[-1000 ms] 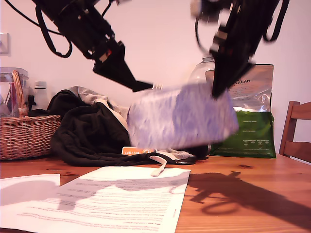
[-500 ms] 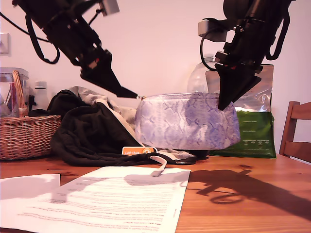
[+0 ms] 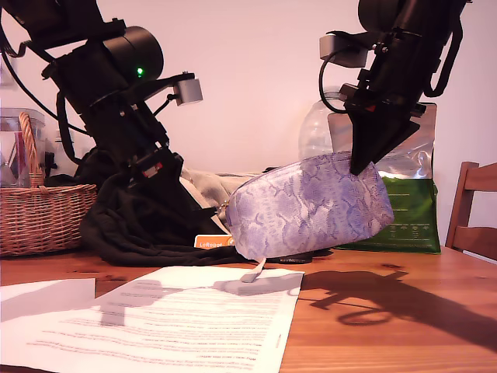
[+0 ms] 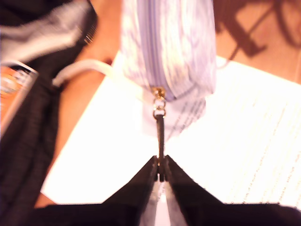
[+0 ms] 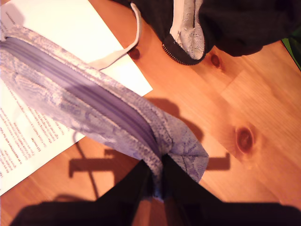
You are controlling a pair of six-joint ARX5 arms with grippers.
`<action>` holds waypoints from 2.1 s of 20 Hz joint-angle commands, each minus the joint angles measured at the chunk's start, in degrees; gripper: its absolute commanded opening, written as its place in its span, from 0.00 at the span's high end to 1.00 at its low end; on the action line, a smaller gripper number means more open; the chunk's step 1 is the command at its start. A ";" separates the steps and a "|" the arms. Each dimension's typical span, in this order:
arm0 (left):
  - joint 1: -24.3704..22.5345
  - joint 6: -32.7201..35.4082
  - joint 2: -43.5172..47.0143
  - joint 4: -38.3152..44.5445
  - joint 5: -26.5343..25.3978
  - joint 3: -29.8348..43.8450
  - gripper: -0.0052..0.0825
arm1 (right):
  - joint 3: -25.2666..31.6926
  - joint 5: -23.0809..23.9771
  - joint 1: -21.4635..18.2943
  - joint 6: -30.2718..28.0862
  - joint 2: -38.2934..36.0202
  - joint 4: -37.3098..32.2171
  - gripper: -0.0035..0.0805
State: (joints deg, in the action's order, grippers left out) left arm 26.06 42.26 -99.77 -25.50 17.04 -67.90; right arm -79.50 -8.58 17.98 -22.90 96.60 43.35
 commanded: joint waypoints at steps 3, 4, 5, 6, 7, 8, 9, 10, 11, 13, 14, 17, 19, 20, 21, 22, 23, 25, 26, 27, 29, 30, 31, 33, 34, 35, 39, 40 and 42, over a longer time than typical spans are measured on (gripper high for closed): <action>-0.83 -0.72 -0.11 -1.31 1.09 1.62 0.96 | -0.48 -0.52 -0.33 1.16 0.04 0.48 0.97; -0.83 -0.90 -0.07 -1.38 2.12 1.60 0.92 | -0.48 -0.52 0.35 1.57 0.04 0.72 0.97; -0.83 -1.20 0.04 -1.53 3.15 1.57 0.83 | -0.48 -0.52 1.09 2.23 0.04 0.68 0.97; -0.81 -1.88 0.13 -1.53 4.20 1.55 0.71 | -0.48 -0.52 2.12 2.25 0.04 0.63 0.97; -0.79 -2.34 0.15 -1.60 5.09 1.53 0.60 | -0.48 -0.52 3.04 2.25 0.04 0.66 0.97; -0.81 -3.98 0.48 -1.86 4.98 1.53 0.57 | -0.48 -0.52 4.17 2.23 0.04 0.66 0.97; -0.81 -5.07 0.70 -2.10 5.01 1.44 0.57 | -0.48 -0.52 5.05 2.23 0.04 0.66 0.97; -0.83 -6.36 1.64 -2.82 5.01 1.44 0.57 | -0.48 -0.50 6.21 2.27 0.04 0.72 0.97; -0.83 -6.49 2.51 -3.58 5.03 1.44 0.59 | -0.48 -0.48 6.95 2.27 0.04 1.03 0.97; -1.29 -6.49 5.16 -5.03 5.03 1.44 0.78 | -0.46 -0.48 8.04 2.27 0.04 1.64 0.97; -1.55 -6.49 6.64 -5.55 5.05 1.44 0.92 | -0.42 -0.48 8.41 2.27 0.11 1.68 0.97; -2.08 -9.38 9.14 -4.46 5.44 1.44 0.96 | -0.37 -0.52 8.92 2.16 0.72 1.66 0.97; -2.56 -10.71 9.16 -4.31 5.44 1.44 0.96 | -0.31 -1.90 9.03 2.14 1.97 1.99 0.97; -2.56 -11.08 9.16 -4.42 5.49 1.44 0.96 | -0.31 -2.64 9.22 2.14 2.64 2.21 0.97; -2.56 -11.13 9.16 -4.33 5.77 1.44 0.96 | -0.31 -2.80 9.68 2.16 3.30 2.23 0.97; -2.56 -11.26 9.16 -3.74 5.86 1.44 0.96 | -0.31 -2.93 10.16 2.16 3.74 2.21 0.93; -2.56 -11.50 9.27 -3.15 5.88 1.44 0.96 | -0.31 -2.91 10.80 2.14 3.89 2.19 0.83; -2.56 -12.31 9.42 -2.49 6.03 1.44 0.96 | -0.31 -2.89 11.82 2.08 3.89 2.45 0.64; -2.56 -12.31 9.46 -2.45 6.16 1.44 0.96 | -0.33 -2.89 12.17 2.08 3.89 2.97 0.58; -2.56 -12.31 9.46 -2.38 6.14 1.44 0.96 | -0.33 -2.78 12.39 2.01 3.89 3.50 0.57; -2.56 -12.31 9.46 -2.29 6.14 1.44 0.96 | -0.33 -2.78 12.37 1.92 3.89 4.48 0.57; -2.56 -12.33 9.55 -2.29 6.14 1.44 0.96 | -0.33 -2.82 12.37 1.90 3.85 5.29 0.57; -2.54 -12.31 9.73 -2.29 6.16 1.44 0.96 | -0.33 -2.62 12.28 1.88 3.85 6.10 0.56; -2.54 -12.31 10.12 -2.27 6.32 1.44 0.96 | -0.37 -0.87 11.85 1.66 3.85 7.63 0.54; -2.54 -12.33 10.51 -2.34 6.45 1.44 0.96 | -0.50 -0.81 11.63 1.70 3.80 8.44 0.54; -2.54 -12.37 10.99 -2.36 6.56 1.44 0.96 | -0.63 -0.85 11.52 1.97 3.56 9.40 0.54; -2.54 -13.33 14.51 -2.27 6.62 1.44 0.96 | -1.86 -0.87 11.08 2.56 1.66 15.43 0.84; -2.54 -13.86 15.26 -2.25 6.88 1.44 0.96 | -2.03 -0.74 11.02 2.58 1.27 15.80 0.99; -2.54 -15.15 16.33 -2.25 7.50 1.44 0.96 | -2.03 -0.31 10.82 4.94 0.42 15.41 0.97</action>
State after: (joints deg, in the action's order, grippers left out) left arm 23.57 28.25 -83.61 -28.23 24.14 -67.37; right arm -79.96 -9.17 28.93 -18.81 98.28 59.13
